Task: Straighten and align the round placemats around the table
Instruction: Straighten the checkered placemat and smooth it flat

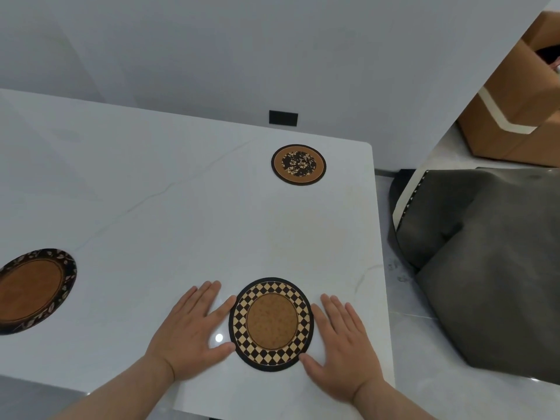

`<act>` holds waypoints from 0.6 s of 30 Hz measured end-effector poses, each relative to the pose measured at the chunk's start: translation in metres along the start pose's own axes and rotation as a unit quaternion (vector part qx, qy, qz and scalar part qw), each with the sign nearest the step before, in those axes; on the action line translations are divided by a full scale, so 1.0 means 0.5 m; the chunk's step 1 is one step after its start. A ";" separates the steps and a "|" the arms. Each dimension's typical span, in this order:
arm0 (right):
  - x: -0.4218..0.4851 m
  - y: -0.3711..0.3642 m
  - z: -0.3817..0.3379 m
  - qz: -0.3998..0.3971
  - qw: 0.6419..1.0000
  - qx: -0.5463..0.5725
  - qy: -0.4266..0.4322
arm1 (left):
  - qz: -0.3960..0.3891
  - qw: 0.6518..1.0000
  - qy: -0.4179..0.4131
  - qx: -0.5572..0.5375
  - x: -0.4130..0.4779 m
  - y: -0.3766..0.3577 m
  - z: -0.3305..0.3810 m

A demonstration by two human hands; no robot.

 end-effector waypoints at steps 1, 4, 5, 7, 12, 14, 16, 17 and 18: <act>0.000 -0.001 0.000 0.000 1.000 0.001 -0.001 | 0.001 1.000 -0.001 -0.001 0.000 0.000 0.000; 0.001 -0.004 0.000 -0.007 1.000 0.001 -0.005 | 0.001 1.000 -0.002 -0.001 -0.001 0.001 0.001; 0.001 -0.005 0.001 -0.010 1.000 0.002 -0.007 | 0.002 1.000 0.000 -0.002 -0.001 0.001 0.001; 0.001 -0.006 0.001 -0.013 1.000 0.005 -0.009 | 0.003 1.000 0.002 -0.004 -0.002 0.000 0.001; 0.002 -0.002 0.000 -0.014 1.000 0.008 -0.016 | 0.003 1.000 0.005 -0.002 -0.002 0.001 0.002; 0.002 -0.003 -0.001 -0.013 1.000 0.008 -0.019 | 0.006 1.000 0.004 -0.001 -0.001 0.001 0.002; 0.002 -0.001 0.000 -0.009 1.000 0.009 -0.020 | 0.008 1.000 0.005 0.000 -0.001 0.001 0.002; 0.002 0.000 -0.001 -0.008 1.000 0.008 -0.019 | 0.008 1.000 0.005 0.001 -0.002 0.001 0.002; 0.002 0.001 -0.001 -0.007 1.000 0.007 -0.018 | 0.007 1.000 0.005 0.001 -0.002 0.001 0.002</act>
Point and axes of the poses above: each hand's wrist, its own x-axis towards the middle knuckle, its own y-axis out of the back of the hand, z = x × y, the point moved 2 cm from there along x, towards the middle knuckle, and after that the axes turned 11 degrees about y, right-handed, at the moved point
